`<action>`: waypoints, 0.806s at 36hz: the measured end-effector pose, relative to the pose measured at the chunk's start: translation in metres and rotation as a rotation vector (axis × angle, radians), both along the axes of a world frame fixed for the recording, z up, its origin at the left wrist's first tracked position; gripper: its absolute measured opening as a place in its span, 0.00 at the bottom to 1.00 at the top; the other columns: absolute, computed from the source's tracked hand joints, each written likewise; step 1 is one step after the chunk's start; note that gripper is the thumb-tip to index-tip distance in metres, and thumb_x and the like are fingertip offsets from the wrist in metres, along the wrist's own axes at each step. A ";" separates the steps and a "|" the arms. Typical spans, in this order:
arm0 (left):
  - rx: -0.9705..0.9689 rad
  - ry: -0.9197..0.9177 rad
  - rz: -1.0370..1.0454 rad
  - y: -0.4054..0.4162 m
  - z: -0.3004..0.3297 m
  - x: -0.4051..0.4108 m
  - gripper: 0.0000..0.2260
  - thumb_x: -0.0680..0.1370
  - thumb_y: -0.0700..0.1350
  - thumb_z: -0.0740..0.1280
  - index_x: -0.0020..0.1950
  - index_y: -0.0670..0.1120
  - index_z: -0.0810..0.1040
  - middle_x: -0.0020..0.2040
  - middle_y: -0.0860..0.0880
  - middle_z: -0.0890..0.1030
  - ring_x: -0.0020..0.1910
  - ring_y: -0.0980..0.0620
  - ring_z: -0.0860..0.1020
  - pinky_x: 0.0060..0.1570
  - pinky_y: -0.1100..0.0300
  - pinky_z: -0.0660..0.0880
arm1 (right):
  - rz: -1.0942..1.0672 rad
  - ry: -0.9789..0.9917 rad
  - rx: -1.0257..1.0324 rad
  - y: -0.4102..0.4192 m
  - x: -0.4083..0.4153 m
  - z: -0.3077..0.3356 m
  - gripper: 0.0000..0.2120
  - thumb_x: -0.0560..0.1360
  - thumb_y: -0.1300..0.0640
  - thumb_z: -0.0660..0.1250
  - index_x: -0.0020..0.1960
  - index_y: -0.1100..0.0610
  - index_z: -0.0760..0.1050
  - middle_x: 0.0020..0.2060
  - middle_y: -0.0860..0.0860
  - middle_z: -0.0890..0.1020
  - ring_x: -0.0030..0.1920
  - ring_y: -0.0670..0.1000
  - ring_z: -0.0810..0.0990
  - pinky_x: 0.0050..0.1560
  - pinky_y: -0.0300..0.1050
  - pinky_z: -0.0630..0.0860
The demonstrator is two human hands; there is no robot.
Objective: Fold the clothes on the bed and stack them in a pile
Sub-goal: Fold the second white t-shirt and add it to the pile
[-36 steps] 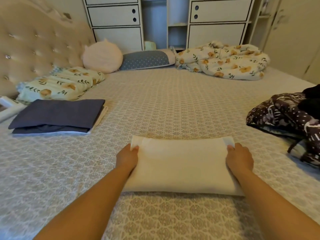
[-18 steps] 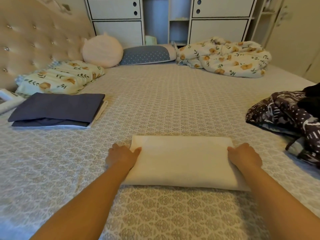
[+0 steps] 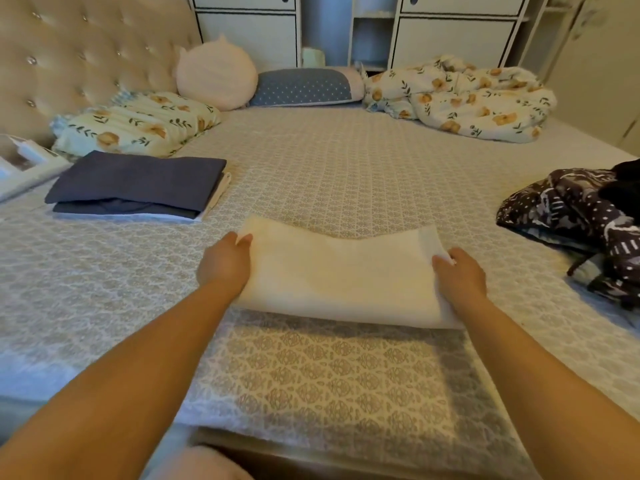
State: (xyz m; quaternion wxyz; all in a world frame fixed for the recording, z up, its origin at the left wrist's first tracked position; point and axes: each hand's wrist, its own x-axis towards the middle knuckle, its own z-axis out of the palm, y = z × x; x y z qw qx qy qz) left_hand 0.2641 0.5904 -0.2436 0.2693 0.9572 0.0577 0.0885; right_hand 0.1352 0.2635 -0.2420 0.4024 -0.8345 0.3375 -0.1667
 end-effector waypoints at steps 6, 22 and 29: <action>0.096 -0.027 0.149 0.085 0.008 0.009 0.22 0.81 0.60 0.53 0.64 0.46 0.73 0.55 0.40 0.79 0.52 0.38 0.77 0.43 0.49 0.68 | 0.133 -0.027 0.078 0.073 0.024 -0.008 0.17 0.80 0.49 0.59 0.64 0.58 0.73 0.59 0.57 0.77 0.54 0.58 0.76 0.47 0.45 0.68; -0.133 0.126 -0.255 0.141 -0.013 -0.010 0.17 0.81 0.47 0.62 0.70 0.56 0.71 0.73 0.46 0.68 0.69 0.44 0.68 0.65 0.54 0.65 | 0.084 0.233 -0.230 0.121 0.035 -0.023 0.17 0.82 0.57 0.54 0.68 0.61 0.68 0.62 0.62 0.75 0.56 0.63 0.75 0.45 0.46 0.66; 0.053 -0.047 -0.214 0.196 0.045 0.057 0.17 0.82 0.50 0.59 0.70 0.62 0.68 0.70 0.49 0.72 0.58 0.44 0.75 0.42 0.57 0.70 | 0.091 -0.030 -0.097 0.173 0.095 0.021 0.20 0.83 0.53 0.51 0.72 0.59 0.66 0.67 0.61 0.71 0.62 0.64 0.72 0.56 0.52 0.70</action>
